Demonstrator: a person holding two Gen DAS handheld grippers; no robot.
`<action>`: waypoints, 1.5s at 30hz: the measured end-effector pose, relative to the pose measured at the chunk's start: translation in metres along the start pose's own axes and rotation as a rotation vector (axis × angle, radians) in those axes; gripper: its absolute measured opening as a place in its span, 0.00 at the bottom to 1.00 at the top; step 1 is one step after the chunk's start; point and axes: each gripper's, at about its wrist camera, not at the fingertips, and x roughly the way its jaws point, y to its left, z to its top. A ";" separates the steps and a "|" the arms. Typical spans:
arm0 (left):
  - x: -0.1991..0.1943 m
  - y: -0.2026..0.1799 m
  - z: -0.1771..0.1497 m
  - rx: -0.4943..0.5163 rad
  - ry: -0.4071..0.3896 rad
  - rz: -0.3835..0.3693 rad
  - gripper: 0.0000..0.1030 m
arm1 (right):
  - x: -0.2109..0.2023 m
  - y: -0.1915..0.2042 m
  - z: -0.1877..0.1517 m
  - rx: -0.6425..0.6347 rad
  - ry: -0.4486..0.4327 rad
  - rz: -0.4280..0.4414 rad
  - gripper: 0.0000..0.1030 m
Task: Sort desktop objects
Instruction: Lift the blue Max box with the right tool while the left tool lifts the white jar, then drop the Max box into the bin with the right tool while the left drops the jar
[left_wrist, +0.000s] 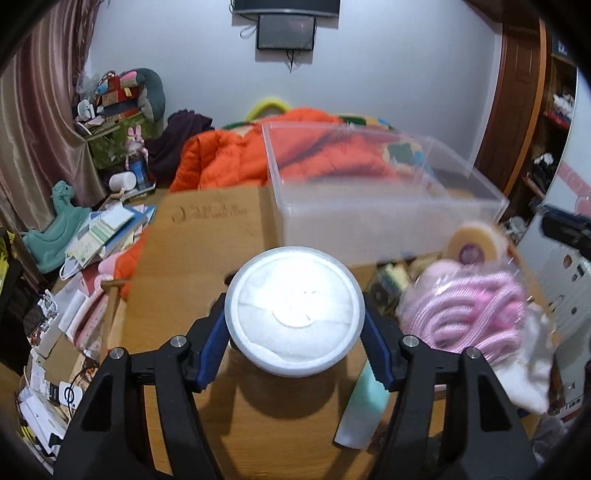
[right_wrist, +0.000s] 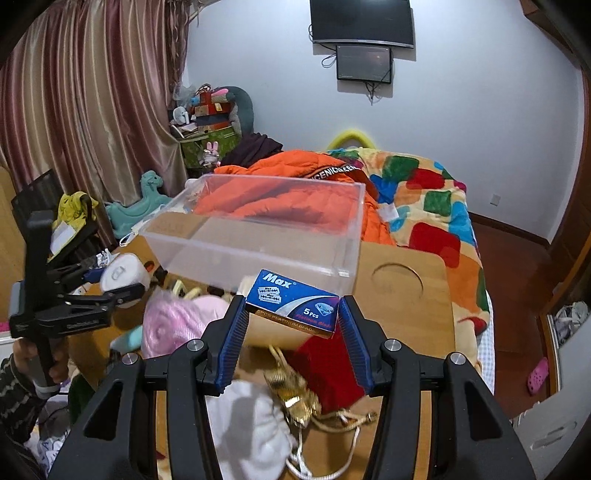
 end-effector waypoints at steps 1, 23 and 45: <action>-0.005 0.001 0.005 -0.003 -0.014 -0.007 0.63 | 0.001 0.000 0.003 -0.003 -0.001 0.004 0.46; -0.001 -0.011 0.114 0.043 -0.075 -0.050 0.63 | 0.041 0.003 0.077 -0.063 0.010 0.030 0.46; 0.101 -0.051 0.129 0.216 0.209 -0.042 0.63 | 0.152 0.006 0.092 -0.174 0.264 -0.018 0.46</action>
